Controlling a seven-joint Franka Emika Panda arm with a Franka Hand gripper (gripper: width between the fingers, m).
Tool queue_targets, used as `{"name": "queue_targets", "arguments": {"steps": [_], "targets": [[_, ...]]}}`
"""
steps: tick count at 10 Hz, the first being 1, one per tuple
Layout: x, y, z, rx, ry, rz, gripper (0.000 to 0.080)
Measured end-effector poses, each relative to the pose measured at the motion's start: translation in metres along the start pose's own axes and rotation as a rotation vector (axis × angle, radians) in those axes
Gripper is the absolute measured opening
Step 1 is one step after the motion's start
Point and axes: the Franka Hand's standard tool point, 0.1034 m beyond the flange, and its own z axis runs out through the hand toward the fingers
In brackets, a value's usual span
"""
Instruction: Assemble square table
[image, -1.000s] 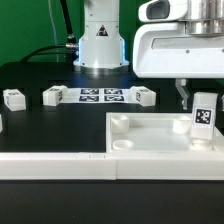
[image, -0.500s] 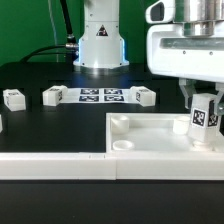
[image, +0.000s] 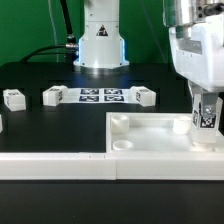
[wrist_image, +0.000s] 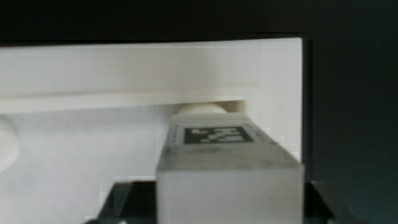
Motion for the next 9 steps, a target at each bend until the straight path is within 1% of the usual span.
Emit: {"name": "queue_targets", "arguments": {"steps": [1,2,3,4,5,7,8,9], "targets": [[0.0004,0.0001,0.0004,-0.001,0.001,-0.051,0.04],[-0.0003,0.0008,0.0006,-0.006,0.009,-0.13,0.04],[-0.0033,0.0019,0.0014,-0.012,0.019,-0.317,0.0534],[-0.0053,0.0036,0.0035,-0.017,0.02,-0.47,0.0625],[-0.0043,0.0051,0.0046,-0.018,0.021,-0.543,0.0642],[-0.0028,0.005,0.0047,-0.02,0.022,-0.658,0.0648],[-0.0028,0.0053,0.0045,-0.03,0.031,-0.768,0.0648],[-0.0053,0.0048,0.0023,-0.063,0.061,-0.966,0.0649]]}}
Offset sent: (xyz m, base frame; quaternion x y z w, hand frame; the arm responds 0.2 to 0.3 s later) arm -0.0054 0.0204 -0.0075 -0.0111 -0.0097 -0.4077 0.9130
